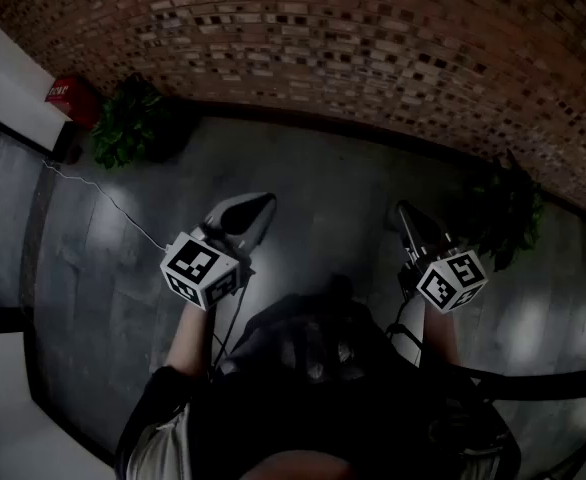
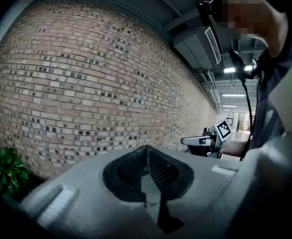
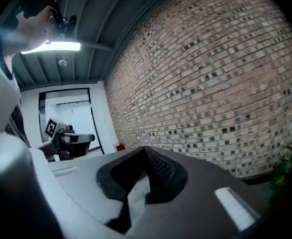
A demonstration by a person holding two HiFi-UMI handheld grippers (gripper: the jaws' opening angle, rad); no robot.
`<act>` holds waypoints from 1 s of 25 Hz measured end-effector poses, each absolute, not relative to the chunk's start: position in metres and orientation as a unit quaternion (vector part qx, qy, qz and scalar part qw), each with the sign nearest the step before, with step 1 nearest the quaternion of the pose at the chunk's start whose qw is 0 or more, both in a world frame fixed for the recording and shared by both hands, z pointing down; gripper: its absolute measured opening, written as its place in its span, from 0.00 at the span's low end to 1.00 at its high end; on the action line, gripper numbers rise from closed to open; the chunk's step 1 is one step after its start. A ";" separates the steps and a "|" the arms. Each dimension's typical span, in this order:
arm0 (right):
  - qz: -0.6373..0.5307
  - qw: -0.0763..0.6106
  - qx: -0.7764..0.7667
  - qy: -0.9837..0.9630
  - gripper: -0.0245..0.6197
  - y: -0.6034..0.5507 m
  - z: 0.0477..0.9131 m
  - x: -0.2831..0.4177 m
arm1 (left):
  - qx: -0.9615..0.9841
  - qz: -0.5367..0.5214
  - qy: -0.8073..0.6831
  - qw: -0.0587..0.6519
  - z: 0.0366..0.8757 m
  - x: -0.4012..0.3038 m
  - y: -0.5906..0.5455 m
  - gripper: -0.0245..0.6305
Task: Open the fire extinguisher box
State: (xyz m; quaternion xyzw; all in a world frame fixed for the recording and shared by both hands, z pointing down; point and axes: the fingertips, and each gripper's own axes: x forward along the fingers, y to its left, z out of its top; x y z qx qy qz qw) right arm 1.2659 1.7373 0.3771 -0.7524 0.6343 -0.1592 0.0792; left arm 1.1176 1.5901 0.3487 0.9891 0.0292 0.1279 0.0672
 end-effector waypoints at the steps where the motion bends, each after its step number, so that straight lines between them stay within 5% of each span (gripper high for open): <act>1: -0.161 0.079 -0.747 0.640 0.04 1.741 0.379 1.273 | 0.990 0.127 0.031 0.057 0.346 1.126 1.596 0.04; 14: -0.130 -0.145 -0.621 0.759 0.04 1.732 0.430 1.316 | 0.987 0.148 -0.061 0.005 0.329 1.189 1.611 0.04; 25: -0.110 -0.114 -0.508 0.846 0.04 1.650 0.398 1.285 | 0.965 0.156 -0.206 0.033 0.348 1.122 1.582 0.04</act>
